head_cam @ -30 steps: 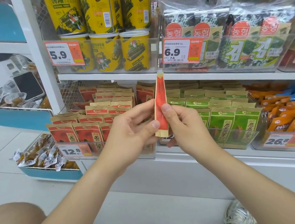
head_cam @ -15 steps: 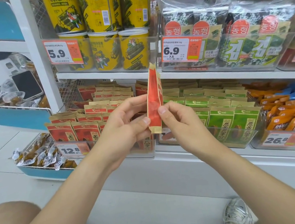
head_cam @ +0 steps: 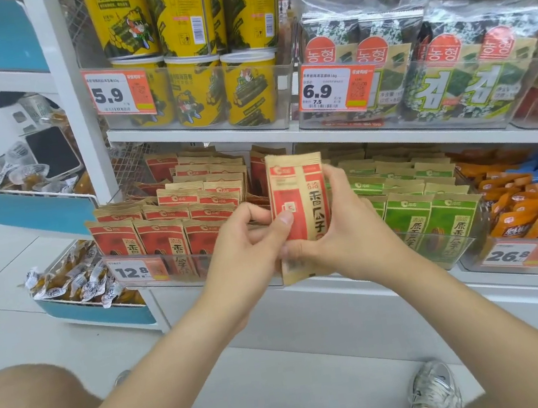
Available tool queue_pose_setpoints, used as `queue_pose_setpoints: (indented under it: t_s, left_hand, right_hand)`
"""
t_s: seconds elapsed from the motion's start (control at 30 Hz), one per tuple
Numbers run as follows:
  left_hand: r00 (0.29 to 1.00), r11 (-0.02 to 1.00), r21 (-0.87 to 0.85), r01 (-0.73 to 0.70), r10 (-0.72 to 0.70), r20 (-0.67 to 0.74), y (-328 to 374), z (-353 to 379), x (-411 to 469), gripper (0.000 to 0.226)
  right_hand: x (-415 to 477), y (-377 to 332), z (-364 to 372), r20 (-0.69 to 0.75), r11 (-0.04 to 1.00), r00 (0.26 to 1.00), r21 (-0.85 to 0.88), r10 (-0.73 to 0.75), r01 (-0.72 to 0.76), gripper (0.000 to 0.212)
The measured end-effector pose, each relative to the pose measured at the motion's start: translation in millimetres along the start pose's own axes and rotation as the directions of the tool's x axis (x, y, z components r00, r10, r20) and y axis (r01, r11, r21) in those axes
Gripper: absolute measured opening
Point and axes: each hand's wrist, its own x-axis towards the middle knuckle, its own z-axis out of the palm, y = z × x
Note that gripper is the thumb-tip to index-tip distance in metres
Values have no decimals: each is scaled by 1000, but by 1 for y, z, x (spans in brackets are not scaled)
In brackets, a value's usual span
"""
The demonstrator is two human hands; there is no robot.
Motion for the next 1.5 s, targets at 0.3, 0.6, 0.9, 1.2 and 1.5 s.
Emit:
queue_pose_setpoints:
  t_s: [0.3, 0.6, 0.9, 1.2, 1.5]
  left_hand:
    - [998, 996, 82, -16, 11, 63, -6, 10, -3, 21]
    - [949, 833, 506, -225, 305, -81, -16, 11, -7, 15]
    - [954, 824, 547, -148, 265, -141, -12, 9, -7, 21]
    - [904, 508, 812, -288, 425, 55, -12, 4, -7, 25]
    - [928, 477, 813, -335, 319, 195, -14, -3, -4, 28]
  right_hand:
    - [4, -3, 6, -134, 890, 946, 398, 297, -223, 16]
    - [0, 2, 22, -277, 948, 933, 281, 228, -148, 53]
    - [-5, 0, 27, -327, 980, 940, 197, 94, -30, 46]
    - [-10, -4, 30, -286, 991, 953, 57, -102, 123, 43]
    - [-12, 0, 25, -255, 928, 900, -217, -353, 303, 38]
